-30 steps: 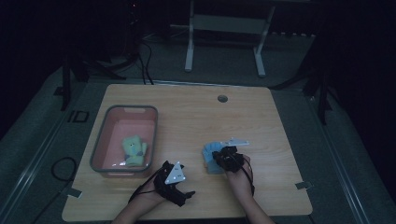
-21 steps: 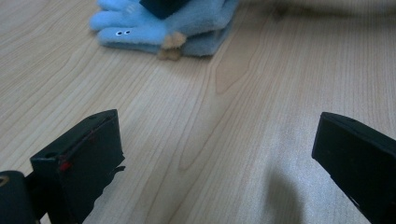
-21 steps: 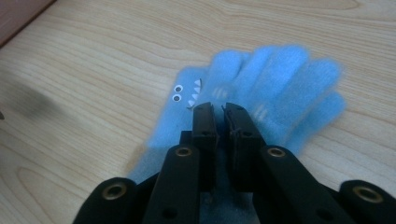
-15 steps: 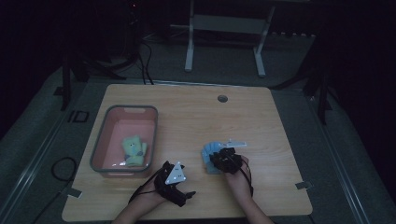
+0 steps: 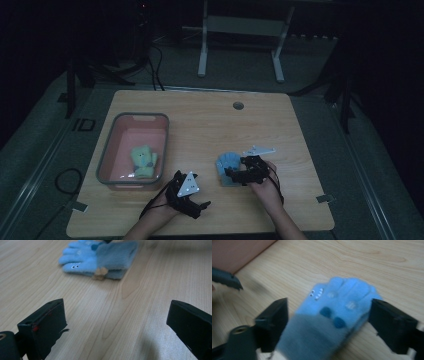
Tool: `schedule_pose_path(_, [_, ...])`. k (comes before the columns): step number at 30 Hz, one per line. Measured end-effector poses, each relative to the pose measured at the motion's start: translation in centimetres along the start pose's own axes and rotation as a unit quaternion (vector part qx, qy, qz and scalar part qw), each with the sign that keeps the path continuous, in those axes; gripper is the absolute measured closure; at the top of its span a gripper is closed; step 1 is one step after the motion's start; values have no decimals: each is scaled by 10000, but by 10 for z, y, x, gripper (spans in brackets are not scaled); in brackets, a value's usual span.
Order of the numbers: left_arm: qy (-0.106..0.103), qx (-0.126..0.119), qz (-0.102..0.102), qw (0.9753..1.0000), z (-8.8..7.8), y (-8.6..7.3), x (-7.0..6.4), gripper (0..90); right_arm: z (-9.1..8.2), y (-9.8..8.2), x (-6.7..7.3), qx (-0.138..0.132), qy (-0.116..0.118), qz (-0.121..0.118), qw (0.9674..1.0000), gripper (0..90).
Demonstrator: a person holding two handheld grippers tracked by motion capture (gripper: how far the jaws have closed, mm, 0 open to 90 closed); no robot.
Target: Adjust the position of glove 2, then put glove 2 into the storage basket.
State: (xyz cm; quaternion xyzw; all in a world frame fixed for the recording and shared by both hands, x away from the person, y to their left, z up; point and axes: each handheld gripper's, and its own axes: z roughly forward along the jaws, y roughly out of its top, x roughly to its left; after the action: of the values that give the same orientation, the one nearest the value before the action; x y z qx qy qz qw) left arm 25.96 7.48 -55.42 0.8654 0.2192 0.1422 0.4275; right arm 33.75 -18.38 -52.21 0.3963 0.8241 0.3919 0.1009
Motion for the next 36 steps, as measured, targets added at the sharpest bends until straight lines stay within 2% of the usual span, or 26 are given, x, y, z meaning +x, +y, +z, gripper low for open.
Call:
schedule_pose_path(2, [-177,-7,-42,9998,0,1,-1,27,-3,-1,-4,-17,149,-81,9999,154])
schedule_pose_path(4, [-364,91,-84,9993,2,3,-2,27,-7,0,-7,4,145,-194,9997,152])
schedule_pose_path(7, [-452,118,-116,9988,6,7,-1,27,-12,1,-12,-55,58,-367,9993,141])
schedule_pose_path(9, [-465,155,-128,9987,8,8,-1,27,-14,1,-13,-40,71,-376,9993,141])
schedule_pose_path(10, [-402,125,-76,9991,10,10,-1,30,-18,3,-17,-72,184,-299,9994,140])
schedule_pose_path(11, [-402,125,-76,9991,10,10,-1,49,-18,3,-17,-72,184,-299,9994,140])
schedule_pose_path(12, [-342,122,12,9993,11,12,-1,49,-19,4,-19,-93,218,-276,9993,140])
schedule_pose_path(17, [-393,27,314,9987,16,19,0,78,-23,11,-28,-147,441,-52,9989,136])
schedule_pose_path(20, [-376,-98,549,9977,21,27,1,139,-20,17,-31,-198,452,-60,9988,135])
schedule_pose_path(22, [-525,-235,594,9966,25,32,4,153,-17,21,-34,-240,492,-56,9985,136])
schedule_pose_path(25, [-586,-410,763,9945,29,39,7,205,-10,26,-38,-215,520,-101,9984,137])
schedule_pose_path(31, [-613,-212,1181,9909,44,50,7,251,10,26,-45,-42,635,32,9980,136])
schedule_pose_path(32, [-583,-177,1295,9897,46,51,6,292,13,26,-46,-14,629,45,9980,138])
schedule_pose_path(36, [-566,-43,1524,9867,57,52,4,376,24,26,-48,125,650,88,9978,162])
